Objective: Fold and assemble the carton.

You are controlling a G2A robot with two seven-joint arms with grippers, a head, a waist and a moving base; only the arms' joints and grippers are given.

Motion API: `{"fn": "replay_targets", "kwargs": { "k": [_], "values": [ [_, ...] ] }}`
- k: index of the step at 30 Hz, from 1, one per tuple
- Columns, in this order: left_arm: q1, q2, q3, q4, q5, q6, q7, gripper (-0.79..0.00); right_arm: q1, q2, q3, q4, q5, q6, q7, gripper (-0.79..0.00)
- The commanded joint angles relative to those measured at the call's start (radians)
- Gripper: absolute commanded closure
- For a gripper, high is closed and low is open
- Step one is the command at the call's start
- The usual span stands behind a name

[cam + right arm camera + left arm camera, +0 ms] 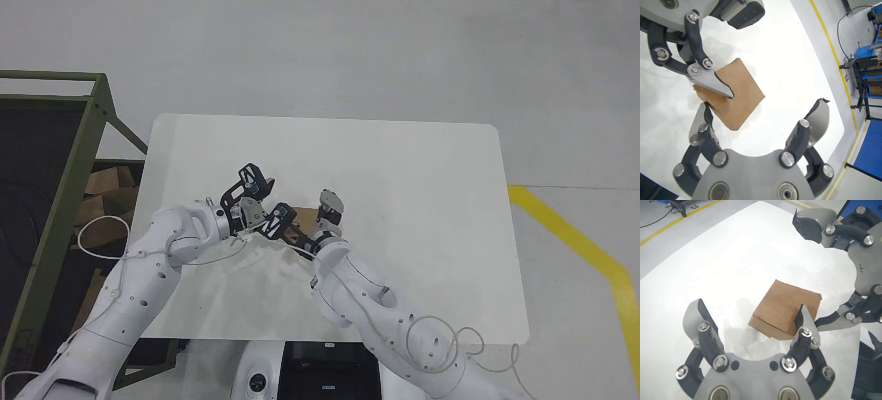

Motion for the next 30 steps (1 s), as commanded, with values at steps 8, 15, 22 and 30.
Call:
{"fn": "replay_targets", "kwargs": {
  "k": [8, 15, 22, 30],
  "values": [
    [-0.003, -0.003, -0.002, 0.010, -0.007, 0.017, 0.007, -0.785, -0.013, -0.007, 0.005, -0.007, -0.018, -0.037, -0.015, -0.785],
    [-0.004, -0.005, -0.003, 0.015, -0.010, 0.022, 0.007, -0.785, -0.019, -0.010, 0.001, -0.020, -0.039, -0.091, -0.020, -0.674],
    [-0.003, -0.006, -0.004, 0.015, -0.010, 0.021, 0.008, -0.785, -0.022, -0.017, 0.003, -0.015, -0.060, -0.100, -0.009, -0.536],
    [0.006, -0.007, -0.023, 0.023, -0.034, 0.062, 0.018, -0.785, -0.029, -0.025, 0.008, -0.016, -0.064, -0.115, -0.002, -0.548]
  ]
}}
